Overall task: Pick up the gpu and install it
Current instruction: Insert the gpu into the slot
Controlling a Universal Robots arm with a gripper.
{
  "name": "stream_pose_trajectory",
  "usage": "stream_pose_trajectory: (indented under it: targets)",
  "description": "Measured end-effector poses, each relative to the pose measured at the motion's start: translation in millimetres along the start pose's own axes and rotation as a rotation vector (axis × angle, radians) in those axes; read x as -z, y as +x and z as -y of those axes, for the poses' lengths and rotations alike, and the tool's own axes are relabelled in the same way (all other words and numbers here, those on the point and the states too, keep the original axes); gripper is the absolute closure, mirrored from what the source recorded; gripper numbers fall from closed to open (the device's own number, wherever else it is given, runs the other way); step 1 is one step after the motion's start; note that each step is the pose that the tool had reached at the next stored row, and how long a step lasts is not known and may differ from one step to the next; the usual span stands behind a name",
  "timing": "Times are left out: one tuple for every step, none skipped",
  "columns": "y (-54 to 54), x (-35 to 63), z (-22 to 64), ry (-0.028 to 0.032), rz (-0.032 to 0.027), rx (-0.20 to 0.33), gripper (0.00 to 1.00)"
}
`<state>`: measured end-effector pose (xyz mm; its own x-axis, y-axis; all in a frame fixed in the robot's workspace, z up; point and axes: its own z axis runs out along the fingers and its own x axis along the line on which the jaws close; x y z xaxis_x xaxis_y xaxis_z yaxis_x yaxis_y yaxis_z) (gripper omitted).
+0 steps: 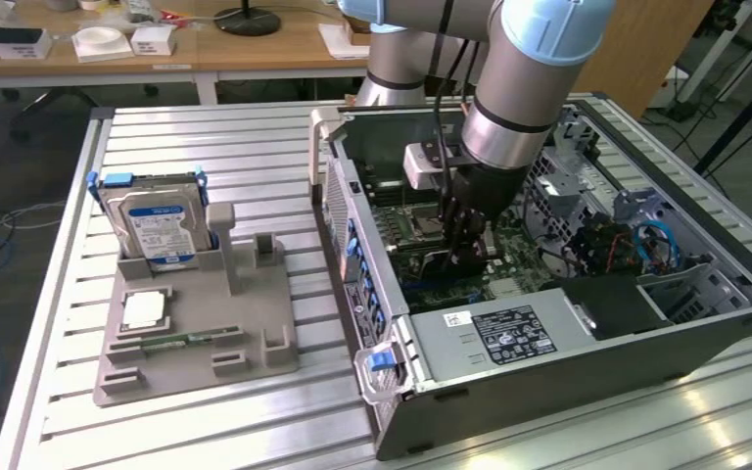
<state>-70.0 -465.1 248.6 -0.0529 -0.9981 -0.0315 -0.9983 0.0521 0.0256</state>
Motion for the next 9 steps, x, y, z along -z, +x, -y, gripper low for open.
stream_pose_trajectory:
  targets:
    - [0.0, 0.0, 0.2, -0.0001, 0.0, 0.004, 0.74]
    - [0.0, 0.0, 0.2, 0.0, 0.0, 0.007, 0.74]
    - [-0.1, 0.1, 0.2, -0.0002, -0.0001, 0.009, 0.74]
    - [-0.1, 0.2, 0.2, -0.0002, 0.0002, 0.01, 0.74]
    - [-0.2, 0.9, 0.2, 0.0, 0.001, 0.011, 0.74]
    - [-0.3, 1.7, 0.3, 0.0005, 0.0017, 0.011, 0.74]
    - [-0.4, 2.4, 0.3, 0.0006, 0.002, 0.011, 0.74]
    - [-0.3, 3.0, 0.3, 0.0004, 0.001, 0.011, 0.74]
    - [-0.2, 3.3, 0.2, -0.0001, 0.0004, 0.011, 0.74]
